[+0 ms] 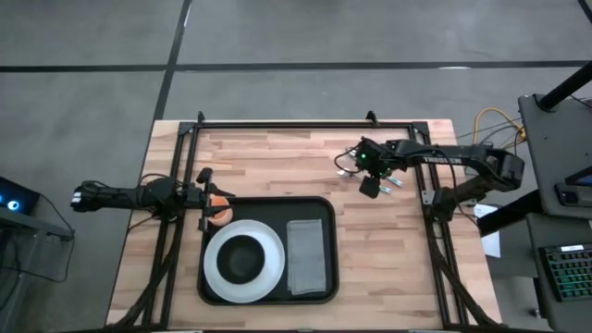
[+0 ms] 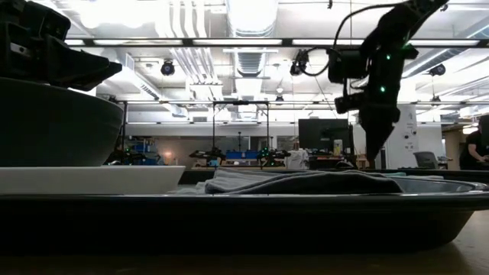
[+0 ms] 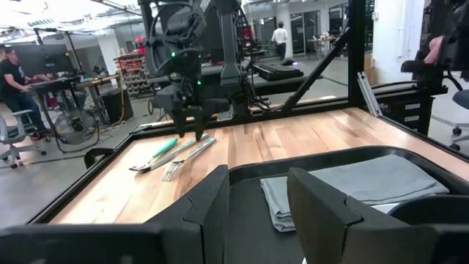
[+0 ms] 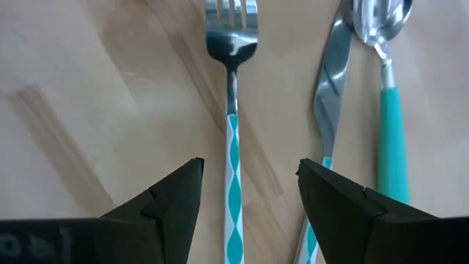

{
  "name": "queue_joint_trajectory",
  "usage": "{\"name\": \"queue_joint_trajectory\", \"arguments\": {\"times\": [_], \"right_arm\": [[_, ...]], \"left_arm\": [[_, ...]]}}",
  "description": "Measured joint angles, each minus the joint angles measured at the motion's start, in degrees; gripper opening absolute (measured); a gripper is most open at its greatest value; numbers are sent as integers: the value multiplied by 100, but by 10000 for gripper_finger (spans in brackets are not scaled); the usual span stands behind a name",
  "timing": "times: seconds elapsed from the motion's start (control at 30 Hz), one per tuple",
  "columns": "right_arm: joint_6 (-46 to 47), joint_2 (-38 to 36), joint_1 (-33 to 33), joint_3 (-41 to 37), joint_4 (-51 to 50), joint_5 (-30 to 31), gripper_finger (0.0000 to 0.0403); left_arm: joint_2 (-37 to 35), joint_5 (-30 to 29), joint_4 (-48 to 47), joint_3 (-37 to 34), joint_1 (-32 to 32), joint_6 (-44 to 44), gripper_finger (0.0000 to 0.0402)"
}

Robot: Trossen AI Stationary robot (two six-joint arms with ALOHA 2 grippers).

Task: Set up tray
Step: Put the green patterned fork on the gray napkin on the black tray

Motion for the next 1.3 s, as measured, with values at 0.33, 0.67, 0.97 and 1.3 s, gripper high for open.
{"name": "queue_joint_trajectory", "arguments": {"times": [0.33,0.67,0.97,1.3], "right_arm": [[-24,331,-184,-251,544,-271,214],[-130,1141,-195,-250,745,-478,190],[26,1086,-193,-198,826,-513,72],[133,1043,-195,-145,883,-568,16]], "left_arm": [[0,2,2,2,-1,-2,122],[4,8,9,2,0,-155,122],[8,6,12,0,0,-157,122],[315,6,5,4,0,-157,122]]}}
